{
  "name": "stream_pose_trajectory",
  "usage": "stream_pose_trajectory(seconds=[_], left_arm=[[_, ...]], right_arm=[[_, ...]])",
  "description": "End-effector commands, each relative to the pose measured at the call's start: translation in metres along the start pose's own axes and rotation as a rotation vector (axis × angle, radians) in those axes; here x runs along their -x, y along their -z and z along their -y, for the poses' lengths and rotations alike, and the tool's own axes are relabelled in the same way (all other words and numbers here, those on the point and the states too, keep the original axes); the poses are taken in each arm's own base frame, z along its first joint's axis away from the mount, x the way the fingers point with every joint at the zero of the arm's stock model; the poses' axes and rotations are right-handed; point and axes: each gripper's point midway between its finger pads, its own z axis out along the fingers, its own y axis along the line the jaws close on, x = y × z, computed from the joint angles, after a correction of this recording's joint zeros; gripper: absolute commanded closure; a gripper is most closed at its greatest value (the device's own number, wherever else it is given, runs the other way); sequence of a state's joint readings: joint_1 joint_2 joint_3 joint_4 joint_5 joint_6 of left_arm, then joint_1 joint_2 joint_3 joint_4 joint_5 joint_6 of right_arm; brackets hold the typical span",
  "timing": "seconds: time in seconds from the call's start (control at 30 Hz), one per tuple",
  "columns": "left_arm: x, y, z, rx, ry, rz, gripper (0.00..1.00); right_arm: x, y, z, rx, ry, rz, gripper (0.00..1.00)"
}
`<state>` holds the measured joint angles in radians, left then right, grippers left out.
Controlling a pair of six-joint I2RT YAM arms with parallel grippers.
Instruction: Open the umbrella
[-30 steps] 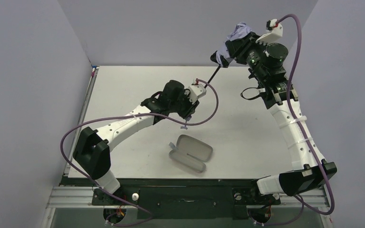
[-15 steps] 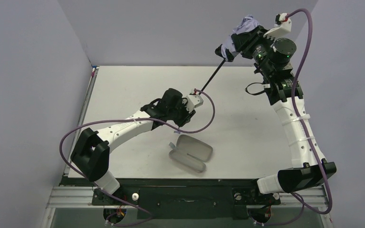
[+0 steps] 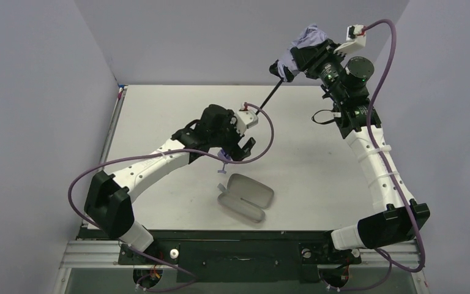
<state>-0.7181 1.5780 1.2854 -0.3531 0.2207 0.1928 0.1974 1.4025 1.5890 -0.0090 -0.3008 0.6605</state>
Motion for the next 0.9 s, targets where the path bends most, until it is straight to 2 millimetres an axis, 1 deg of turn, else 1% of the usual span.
stream_pose_trajectory(seconds=[0.0,0.07,0.1,0.13,0.17,0.2,0.23,0.27,0.3,0.33,0.37,0.4,0.43,0.47,0.5,0.53,0.57,0.6,0.63,0.67,0.7,0.73,0.77,0.8,0.83,0.87], left_arm=[[0.123,0.064,-0.003,0.028,-0.083,0.38,0.01],[0.157,0.086,-0.007,0.053,-0.112,0.493,0.03],[0.166,0.094,-0.009,0.058,-0.115,0.522,0.03],[0.18,0.104,-0.007,0.044,-0.128,0.566,0.03],[0.187,0.109,-0.012,0.04,-0.115,0.584,0.03],[0.198,0.117,-0.009,0.011,-0.118,0.611,0.03],[0.2,0.116,-0.014,-0.004,-0.079,0.611,0.03],[0.211,0.126,-0.011,-0.041,-0.074,0.636,0.03],[0.222,0.133,-0.018,-0.056,-0.038,0.655,0.03],[0.221,0.128,-0.014,-0.122,-0.017,0.641,0.03],[0.232,0.141,-0.02,-0.142,0.021,0.666,0.03],[0.23,0.135,-0.016,-0.211,0.033,0.648,0.03],[0.24,0.145,-0.019,-0.238,0.058,0.668,0.03],[0.239,0.14,-0.017,-0.285,0.068,0.653,0.03],[0.246,0.147,-0.018,-0.293,0.088,0.665,0.03],[0.246,0.141,-0.022,-0.294,0.106,0.655,0.03],[0.251,0.144,-0.022,-0.292,0.109,0.664,0.03],[0.251,0.14,-0.023,-0.294,0.115,0.659,0.03],[0.254,0.143,-0.021,-0.307,0.109,0.665,0.03],[0.253,0.139,-0.02,-0.325,0.11,0.657,0.03],[0.255,0.143,-0.013,-0.364,0.095,0.655,0.03],[0.251,0.136,-0.01,-0.397,0.112,0.631,0.03],[0.253,0.139,-0.003,-0.441,0.106,0.625,0.03],[0.25,0.132,-0.001,-0.466,0.14,0.601,0.03],[0.25,0.132,0.0,-0.483,0.148,0.597,0.03],[0.249,0.127,0.0,-0.492,0.175,0.584,0.03]], right_arm=[[0.025,0.016,-0.041,0.16,-0.031,0.105,1.0],[0.022,0.017,-0.048,0.206,-0.04,0.104,1.0],[0.018,0.018,-0.05,0.224,-0.043,0.089,1.0],[0.019,0.019,-0.055,0.249,-0.046,0.096,1.0],[0.016,0.02,-0.058,0.272,-0.048,0.083,1.0],[0.017,0.021,-0.062,0.294,-0.053,0.087,1.0],[0.015,0.022,-0.067,0.321,-0.053,0.076,1.0],[0.015,0.022,-0.071,0.341,-0.059,0.079,1.0],[0.013,0.024,-0.074,0.364,-0.058,0.068,1.0],[0.015,0.025,-0.079,0.382,-0.061,0.072,1.0],[0.013,0.026,-0.081,0.397,-0.062,0.06,1.0],[0.013,0.027,-0.083,0.407,-0.067,0.06,1.0],[0.012,0.028,-0.085,0.418,-0.067,0.052,1.0],[0.011,0.028,-0.088,0.428,-0.072,0.048,1.0],[0.009,0.029,-0.089,0.435,-0.074,0.04,1.0],[0.008,0.029,-0.091,0.441,-0.079,0.035,1.0],[0.007,0.03,-0.093,0.452,-0.08,0.027,1.0],[0.005,0.031,-0.096,0.461,-0.083,0.019,1.0],[0.001,0.032,-0.099,0.476,-0.085,0.007,1.0],[0.0,0.033,-0.103,0.491,-0.084,-0.001,1.0],[-0.002,0.034,-0.106,0.503,-0.084,-0.009,1.0],[-0.004,0.036,-0.11,0.524,-0.08,-0.017,1.0],[-0.006,0.036,-0.113,0.535,-0.084,-0.025,1.0],[-0.006,0.037,-0.117,0.551,-0.083,-0.031,1.0],[-0.008,0.038,-0.12,0.563,-0.088,-0.039,1.0],[-0.008,0.039,-0.124,0.579,-0.085,-0.044,1.0]])
